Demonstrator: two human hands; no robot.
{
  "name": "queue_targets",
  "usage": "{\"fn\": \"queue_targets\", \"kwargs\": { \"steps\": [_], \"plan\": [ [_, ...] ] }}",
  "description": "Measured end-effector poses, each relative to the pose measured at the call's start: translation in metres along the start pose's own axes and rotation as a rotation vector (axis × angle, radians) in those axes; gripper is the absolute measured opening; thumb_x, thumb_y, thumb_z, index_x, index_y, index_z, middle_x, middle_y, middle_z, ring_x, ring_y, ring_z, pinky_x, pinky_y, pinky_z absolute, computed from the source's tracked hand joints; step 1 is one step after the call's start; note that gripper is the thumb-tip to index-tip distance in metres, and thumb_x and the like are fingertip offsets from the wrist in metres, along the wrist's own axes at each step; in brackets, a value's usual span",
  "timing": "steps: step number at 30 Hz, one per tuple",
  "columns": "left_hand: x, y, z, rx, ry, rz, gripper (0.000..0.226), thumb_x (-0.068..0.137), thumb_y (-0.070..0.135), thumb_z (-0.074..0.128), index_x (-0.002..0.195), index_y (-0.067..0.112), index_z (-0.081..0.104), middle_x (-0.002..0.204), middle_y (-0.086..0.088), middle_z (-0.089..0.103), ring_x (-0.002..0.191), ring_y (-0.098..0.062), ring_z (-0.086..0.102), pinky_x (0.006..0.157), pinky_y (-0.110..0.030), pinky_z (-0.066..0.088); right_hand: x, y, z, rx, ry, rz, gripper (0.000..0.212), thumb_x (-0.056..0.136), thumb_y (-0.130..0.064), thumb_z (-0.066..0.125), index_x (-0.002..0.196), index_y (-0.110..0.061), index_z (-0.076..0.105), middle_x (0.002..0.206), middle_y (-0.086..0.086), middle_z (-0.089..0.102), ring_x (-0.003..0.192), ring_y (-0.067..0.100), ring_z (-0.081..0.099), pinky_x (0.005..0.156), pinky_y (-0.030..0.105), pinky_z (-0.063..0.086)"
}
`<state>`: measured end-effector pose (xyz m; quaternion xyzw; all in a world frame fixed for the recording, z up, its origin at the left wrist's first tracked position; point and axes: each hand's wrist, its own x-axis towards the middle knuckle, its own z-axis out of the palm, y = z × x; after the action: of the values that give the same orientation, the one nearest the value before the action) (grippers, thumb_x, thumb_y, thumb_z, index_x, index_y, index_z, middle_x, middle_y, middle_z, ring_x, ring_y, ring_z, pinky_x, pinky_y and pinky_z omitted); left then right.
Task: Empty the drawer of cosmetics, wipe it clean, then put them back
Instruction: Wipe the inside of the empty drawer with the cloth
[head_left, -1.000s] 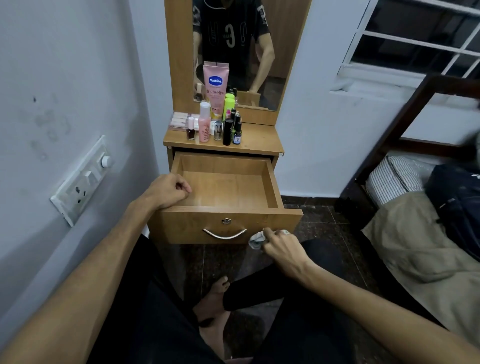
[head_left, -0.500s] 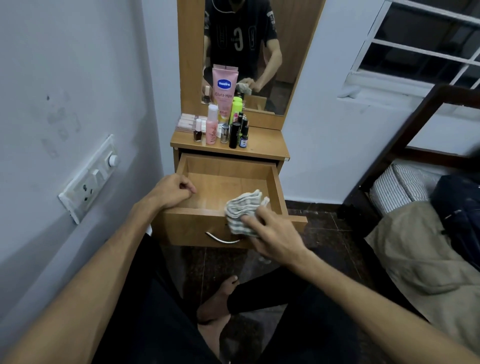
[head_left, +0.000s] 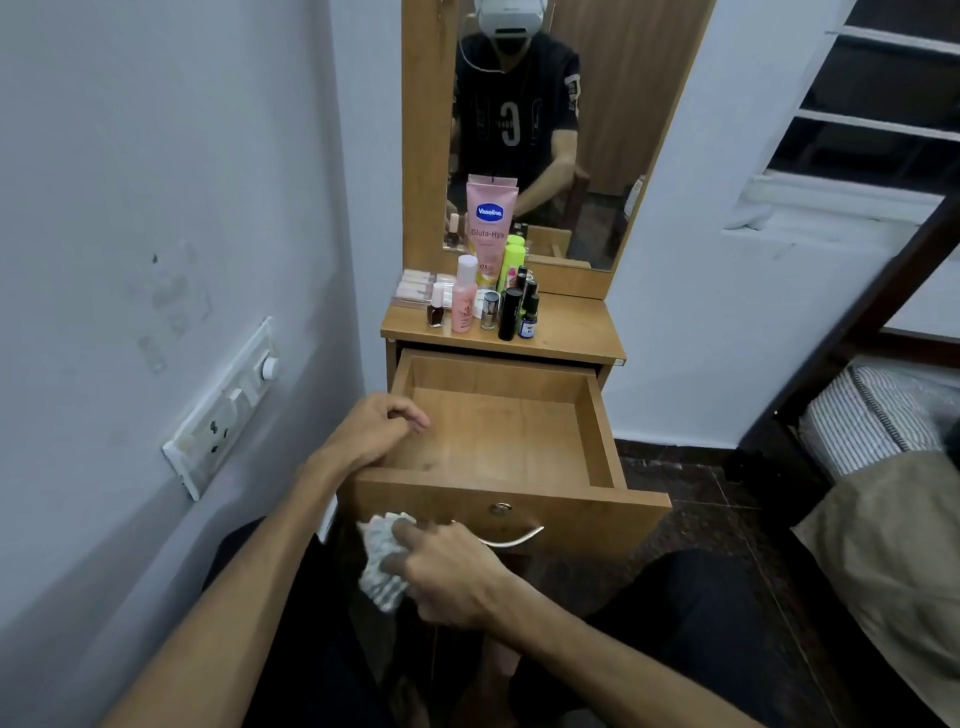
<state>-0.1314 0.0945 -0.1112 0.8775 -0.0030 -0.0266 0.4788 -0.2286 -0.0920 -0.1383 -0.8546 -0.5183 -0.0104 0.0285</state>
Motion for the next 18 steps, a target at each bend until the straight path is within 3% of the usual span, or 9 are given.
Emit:
{"fn": "queue_targets", "kwargs": {
  "steps": [3, 6, 8, 11, 14, 18],
  "plan": [
    [0.002, 0.0, 0.002, 0.102, 0.015, 0.04, 0.028, 0.091, 0.008, 0.062, 0.083, 0.031, 0.078, 0.096, 0.017, 0.072, 0.099, 0.0, 0.063, 0.091, -0.027, 0.046, -0.034, 0.016, -0.023, 0.215, 0.217, 0.054, 0.036, 0.086, -0.023, 0.067, 0.122, -0.021, 0.064, 0.114, 0.006, 0.056, 0.091, 0.025, 0.061, 0.063, 0.039, 0.053],
    [0.011, 0.005, 0.008, 0.265, 0.036, 0.064, 0.023, 0.086, 0.013, 0.066, 0.072, 0.03, 0.076, 0.081, 0.018, 0.073, 0.081, 0.001, 0.065, 0.076, -0.023, 0.052, -0.055, 0.048, -0.061, 0.28, 0.607, 0.205, 0.031, 0.085, -0.029, 0.07, 0.114, -0.02, 0.07, 0.114, 0.0, 0.061, 0.09, 0.01, 0.058, 0.066, 0.021, 0.054],
    [0.017, 0.012, 0.011, 0.358, 0.049, 0.037, 0.015, 0.086, 0.02, 0.066, 0.074, 0.025, 0.075, 0.079, 0.012, 0.072, 0.078, -0.004, 0.066, 0.076, -0.03, 0.057, -0.06, 0.081, -0.085, 0.254, 0.742, 0.382, 0.03, 0.08, -0.028, 0.073, 0.108, -0.018, 0.075, 0.106, -0.003, 0.061, 0.088, 0.007, 0.056, 0.066, 0.012, 0.048],
    [0.031, 0.028, 0.023, 0.437, 0.019, 0.079, 0.013, 0.086, 0.021, 0.065, 0.078, 0.026, 0.075, 0.08, 0.014, 0.07, 0.079, -0.004, 0.064, 0.077, -0.031, 0.055, -0.065, 0.128, -0.103, 0.243, 0.725, 0.64, 0.028, 0.077, -0.028, 0.074, 0.105, -0.027, 0.077, 0.097, -0.008, 0.059, 0.081, 0.007, 0.056, 0.068, 0.012, 0.043],
    [0.045, 0.046, 0.042, 0.41, 0.02, 0.122, 0.015, 0.083, 0.021, 0.063, 0.081, 0.027, 0.077, 0.079, 0.015, 0.071, 0.079, -0.004, 0.064, 0.073, -0.028, 0.052, -0.067, 0.165, -0.101, 0.217, 0.626, 0.824, 0.027, 0.077, -0.026, 0.07, 0.102, -0.034, 0.076, 0.094, -0.006, 0.062, 0.081, 0.013, 0.059, 0.072, 0.03, 0.05],
    [0.06, 0.051, 0.066, 0.373, 0.015, 0.13, 0.015, 0.082, 0.021, 0.063, 0.08, 0.033, 0.072, 0.076, 0.02, 0.065, 0.077, 0.003, 0.06, 0.063, -0.019, 0.045, -0.072, 0.213, -0.089, 0.196, 0.538, 1.066, 0.033, 0.076, -0.023, 0.063, 0.104, -0.034, 0.076, 0.091, -0.002, 0.064, 0.081, 0.022, 0.062, 0.071, 0.034, 0.052]
  ]
}}
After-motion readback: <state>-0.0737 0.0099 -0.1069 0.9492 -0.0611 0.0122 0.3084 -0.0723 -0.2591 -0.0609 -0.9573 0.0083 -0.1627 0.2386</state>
